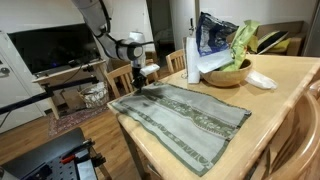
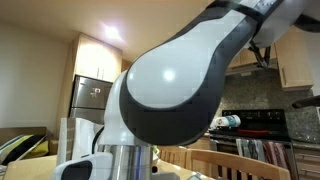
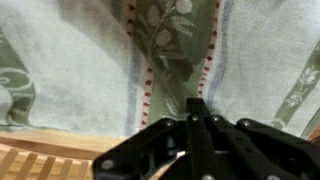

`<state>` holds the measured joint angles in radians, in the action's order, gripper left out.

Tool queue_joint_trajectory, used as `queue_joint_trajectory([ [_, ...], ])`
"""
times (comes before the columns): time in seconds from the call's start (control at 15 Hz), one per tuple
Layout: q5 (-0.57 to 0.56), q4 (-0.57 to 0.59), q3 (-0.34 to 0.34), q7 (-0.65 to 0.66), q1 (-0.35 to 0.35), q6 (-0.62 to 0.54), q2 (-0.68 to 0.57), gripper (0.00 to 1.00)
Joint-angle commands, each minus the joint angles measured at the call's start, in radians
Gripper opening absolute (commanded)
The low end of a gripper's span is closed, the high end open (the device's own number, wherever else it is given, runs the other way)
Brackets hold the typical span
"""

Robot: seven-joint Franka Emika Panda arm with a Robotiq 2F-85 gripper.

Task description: Slide the wooden bowl forward then unfold the towel

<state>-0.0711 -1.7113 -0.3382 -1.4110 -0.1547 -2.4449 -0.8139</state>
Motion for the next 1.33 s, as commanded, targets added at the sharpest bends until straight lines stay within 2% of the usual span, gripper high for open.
queue_joint_trajectory([
  [0.0, -0.038, 0.006, 0.015, 0.0, -0.021, -0.035, -0.006, 0.04],
  [1.27, -0.055, 0.046, -0.012, -0.041, -0.047, -0.011, -0.063, 0.04],
])
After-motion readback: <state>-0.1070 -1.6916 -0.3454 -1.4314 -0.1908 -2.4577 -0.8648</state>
